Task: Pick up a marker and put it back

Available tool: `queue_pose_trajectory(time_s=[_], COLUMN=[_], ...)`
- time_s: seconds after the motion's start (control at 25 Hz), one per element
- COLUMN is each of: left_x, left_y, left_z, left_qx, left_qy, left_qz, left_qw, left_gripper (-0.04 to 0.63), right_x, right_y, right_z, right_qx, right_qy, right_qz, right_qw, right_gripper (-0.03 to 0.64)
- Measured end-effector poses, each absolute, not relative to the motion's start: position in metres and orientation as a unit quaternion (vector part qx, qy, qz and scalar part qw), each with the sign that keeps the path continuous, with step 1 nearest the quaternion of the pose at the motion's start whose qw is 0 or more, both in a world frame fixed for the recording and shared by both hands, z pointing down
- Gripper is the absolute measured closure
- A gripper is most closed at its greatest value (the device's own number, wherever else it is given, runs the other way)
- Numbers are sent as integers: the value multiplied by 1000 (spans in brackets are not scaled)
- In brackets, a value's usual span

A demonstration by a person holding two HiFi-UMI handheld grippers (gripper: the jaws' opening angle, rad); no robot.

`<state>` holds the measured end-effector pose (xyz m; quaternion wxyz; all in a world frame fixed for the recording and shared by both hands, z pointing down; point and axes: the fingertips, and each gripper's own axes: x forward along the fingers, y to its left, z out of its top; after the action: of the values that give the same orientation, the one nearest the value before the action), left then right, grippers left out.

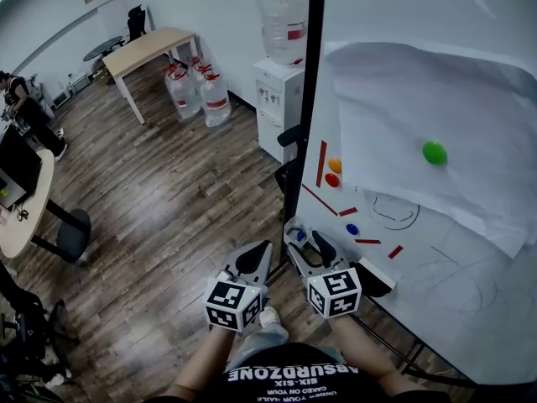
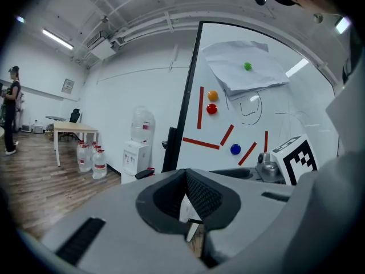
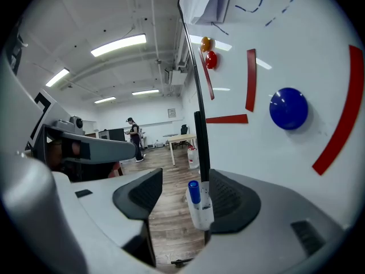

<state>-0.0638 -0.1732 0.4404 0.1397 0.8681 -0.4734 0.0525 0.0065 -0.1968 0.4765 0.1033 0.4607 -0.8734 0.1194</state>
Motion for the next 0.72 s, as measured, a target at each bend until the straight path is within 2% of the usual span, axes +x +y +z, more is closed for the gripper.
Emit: queue_pose_trajectory(time_s=[0.72], left_x=[-58], left_y=[-183], left_z=[455], left_qx=[868], left_qy=[-470], left_qz=[58], left_qw=[151], left_gripper=[588], right_x=[1], right_y=[-215], right_z=[516], right_qx=[445], right_qy=[-872], right_qz=[134], right_qw=[153], right_gripper=[437])
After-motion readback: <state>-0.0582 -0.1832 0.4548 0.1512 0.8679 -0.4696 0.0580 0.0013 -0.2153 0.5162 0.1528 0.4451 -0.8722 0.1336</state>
